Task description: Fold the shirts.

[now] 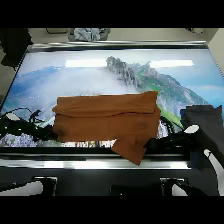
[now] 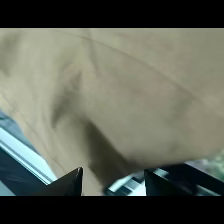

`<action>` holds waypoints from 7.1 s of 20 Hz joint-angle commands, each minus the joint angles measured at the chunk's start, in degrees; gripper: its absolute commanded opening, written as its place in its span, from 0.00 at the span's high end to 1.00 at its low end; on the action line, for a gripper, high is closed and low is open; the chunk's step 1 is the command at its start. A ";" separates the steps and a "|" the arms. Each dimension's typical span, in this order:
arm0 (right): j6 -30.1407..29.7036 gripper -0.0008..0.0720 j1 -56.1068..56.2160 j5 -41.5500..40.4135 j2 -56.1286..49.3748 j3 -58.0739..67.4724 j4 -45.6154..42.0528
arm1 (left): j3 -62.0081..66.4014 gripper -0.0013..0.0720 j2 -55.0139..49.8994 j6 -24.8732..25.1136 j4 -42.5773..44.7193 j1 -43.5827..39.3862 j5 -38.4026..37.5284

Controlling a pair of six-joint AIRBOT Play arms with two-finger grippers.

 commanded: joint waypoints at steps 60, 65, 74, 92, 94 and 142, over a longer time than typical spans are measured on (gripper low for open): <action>4.39 0.02 -2.49 0.76 -43.32 57.20 10.47 | 47.76 0.15 -12.24 -7.04 -14.21 -14.58 0.13; 2.38 0.94 1.51 1.90 -39.98 57.20 11.34 | 46.18 0.28 -13.03 -4.61 -14.21 -23.28 0.37; 13.18 0.94 10.60 8.79 -14.84 57.20 -6.10 | 41.33 0.94 -24.83 -7.78 -16.57 -45.59 15.23; 18.29 0.94 11.45 7.41 -7.98 57.20 3.74 | 39.58 0.95 -21.55 -8.50 -19.30 -47.17 22.32; 18.08 0.94 13.92 5.49 -10.82 57.20 5.09 | 38.49 0.95 -13.75 -10.36 -8.00 -39.34 20.61; 18.01 0.94 -5.53 10.58 -15.08 62.82 1.97 | 27.93 0.95 7.91 -3.76 -9.07 -16.87 17.73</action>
